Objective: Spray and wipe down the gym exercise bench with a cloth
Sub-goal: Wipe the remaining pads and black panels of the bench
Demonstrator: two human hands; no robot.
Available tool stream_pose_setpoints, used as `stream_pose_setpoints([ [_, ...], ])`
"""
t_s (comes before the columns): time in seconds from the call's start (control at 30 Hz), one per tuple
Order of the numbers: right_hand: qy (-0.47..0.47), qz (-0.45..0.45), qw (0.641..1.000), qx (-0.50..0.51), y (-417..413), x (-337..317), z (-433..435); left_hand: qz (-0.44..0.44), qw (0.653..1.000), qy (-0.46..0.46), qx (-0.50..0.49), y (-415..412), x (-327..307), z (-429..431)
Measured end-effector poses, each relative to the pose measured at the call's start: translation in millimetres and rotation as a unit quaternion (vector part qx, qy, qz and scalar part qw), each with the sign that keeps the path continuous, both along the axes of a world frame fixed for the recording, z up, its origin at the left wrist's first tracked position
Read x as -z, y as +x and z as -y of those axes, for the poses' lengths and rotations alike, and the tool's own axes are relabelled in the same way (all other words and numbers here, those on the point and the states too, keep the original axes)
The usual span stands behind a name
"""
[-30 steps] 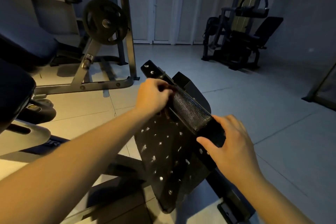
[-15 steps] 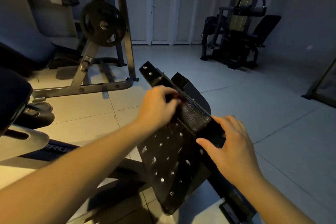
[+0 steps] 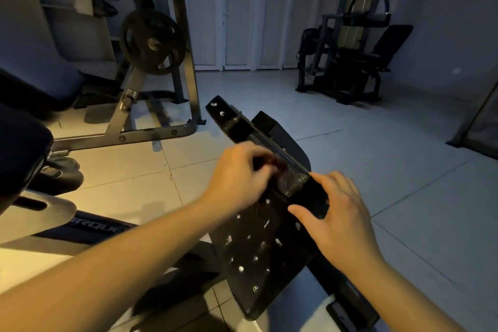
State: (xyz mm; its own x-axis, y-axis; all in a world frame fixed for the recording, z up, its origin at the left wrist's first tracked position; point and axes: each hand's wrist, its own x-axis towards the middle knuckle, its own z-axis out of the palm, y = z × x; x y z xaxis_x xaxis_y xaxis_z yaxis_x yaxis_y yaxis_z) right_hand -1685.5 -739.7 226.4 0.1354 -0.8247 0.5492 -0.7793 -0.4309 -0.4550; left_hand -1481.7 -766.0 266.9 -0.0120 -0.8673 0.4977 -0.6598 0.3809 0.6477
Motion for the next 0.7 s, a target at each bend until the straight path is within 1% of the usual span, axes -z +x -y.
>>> stream_pose_setpoints([
  [0.1,0.0,-0.009,1.0,0.002,0.4,-0.1,-0.8,-0.013,0.995,0.033,-0.094,16.8,-21.7,46.7],
  [0.17,0.0,-0.011,1.0,0.002,-0.4,-0.1,-1.1,-0.003,0.995,0.021,-0.101,16.4,-26.6,48.9],
  [0.2,-0.001,-0.011,1.0,0.0,-0.2,-0.7,-1.0,0.012,0.997,0.013,-0.077,11.1,-25.9,40.2],
  [0.3,-0.006,-0.005,1.0,-0.002,0.6,-1.0,-1.1,0.052,0.998,-0.018,0.034,-7.1,-17.6,-3.8],
  [0.37,-0.004,-0.004,1.0,-0.002,1.1,-0.9,-0.2,0.11,0.991,-0.061,0.053,-8.6,-8.1,-14.9],
  [0.4,-0.002,-0.002,1.0,-0.003,0.9,-0.9,-0.5,0.112,0.99,-0.063,0.054,-4.8,-8.2,-11.9],
  [0.43,-0.001,-0.003,1.0,-0.007,0.1,-0.5,-0.1,0.107,0.992,-0.059,0.042,-0.9,-9.0,-4.0],
  [0.5,-0.001,-0.007,1.0,-0.002,-0.4,-0.8,0.4,0.099,0.994,-0.043,-0.017,7.8,-12.8,22.6],
  [0.57,0.0,-0.014,1.0,-0.002,0.0,-0.1,-0.7,0.066,0.994,-0.011,-0.091,18.8,-19.9,44.8],
  [0.6,-0.001,-0.016,1.0,-0.002,-0.5,0.5,-1.0,0.046,0.993,-0.004,-0.111,20.9,-21.4,50.9],
  [0.67,-0.002,-0.013,1.0,-0.002,-0.6,-0.5,-1.0,0.034,0.993,-0.007,-0.109,16.5,-23.1,44.5],
  [0.7,-0.003,-0.012,1.0,-0.003,-0.4,-0.6,-0.9,0.033,0.996,-0.008,-0.08,13.1,-22.1,35.4],
])
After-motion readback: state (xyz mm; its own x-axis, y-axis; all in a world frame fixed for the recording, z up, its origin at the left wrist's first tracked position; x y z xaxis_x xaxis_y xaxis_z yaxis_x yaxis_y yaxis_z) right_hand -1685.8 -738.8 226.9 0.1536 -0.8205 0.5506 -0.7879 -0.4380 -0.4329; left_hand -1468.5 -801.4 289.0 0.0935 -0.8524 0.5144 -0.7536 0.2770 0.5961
